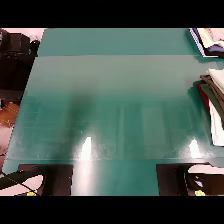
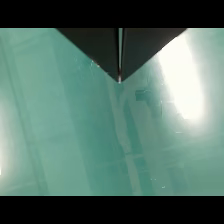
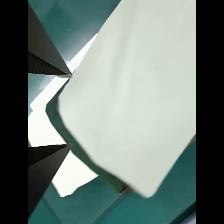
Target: Fold the shirts.
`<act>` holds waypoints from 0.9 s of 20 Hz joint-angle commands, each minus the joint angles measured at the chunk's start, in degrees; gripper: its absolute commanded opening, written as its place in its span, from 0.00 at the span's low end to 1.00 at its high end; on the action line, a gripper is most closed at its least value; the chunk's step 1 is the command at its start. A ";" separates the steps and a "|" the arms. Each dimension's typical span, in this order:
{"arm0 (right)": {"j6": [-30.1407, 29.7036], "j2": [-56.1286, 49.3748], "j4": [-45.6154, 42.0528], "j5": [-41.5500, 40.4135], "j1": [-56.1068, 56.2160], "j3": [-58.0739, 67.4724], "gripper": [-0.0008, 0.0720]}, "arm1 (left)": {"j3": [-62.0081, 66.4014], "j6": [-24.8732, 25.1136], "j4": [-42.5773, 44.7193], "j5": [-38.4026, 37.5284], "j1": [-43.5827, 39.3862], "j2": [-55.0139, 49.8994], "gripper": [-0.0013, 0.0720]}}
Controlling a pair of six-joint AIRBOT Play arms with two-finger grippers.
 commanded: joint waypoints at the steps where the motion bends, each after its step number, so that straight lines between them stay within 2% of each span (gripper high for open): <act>1: 3.45 1.18 4.74 2.80 -1.03 0.02 0.66 | 0.07 0.07 0.04 0.66 0.04 -0.02 0.06; 2: 3.52 1.99 8.46 1.88 -0.07 0.02 0.62 | 0.07 0.07 0.07 1.18 0.04 -0.02 0.06; 6: 3.61 6.03 23.17 -0.85 8.13 0.02 0.62 | 0.07 0.07 0.07 4.81 0.04 -0.02 0.06; 8: 3.58 8.26 27.74 -1.86 14.10 0.02 0.61 | 0.07 0.07 0.07 7.02 0.04 -0.02 0.06; 9: 3.56 9.33 27.85 -2.47 17.40 0.02 0.52 | 0.07 0.07 0.07 8.17 0.04 -0.02 0.06; 10: 3.34 10.45 27.82 -2.67 20.96 0.02 0.15 | 0.07 0.07 0.07 9.35 0.04 -0.02 0.06; 11: 3.23 11.32 27.76 -2.91 24.24 0.02 0.04 | 0.07 0.07 0.07 10.36 0.04 0.00 0.06; 18: 2.89 15.17 20.83 -4.94 41.79 0.02 0.04 | 0.07 0.07 0.07 13.16 0.04 -0.02 0.06</act>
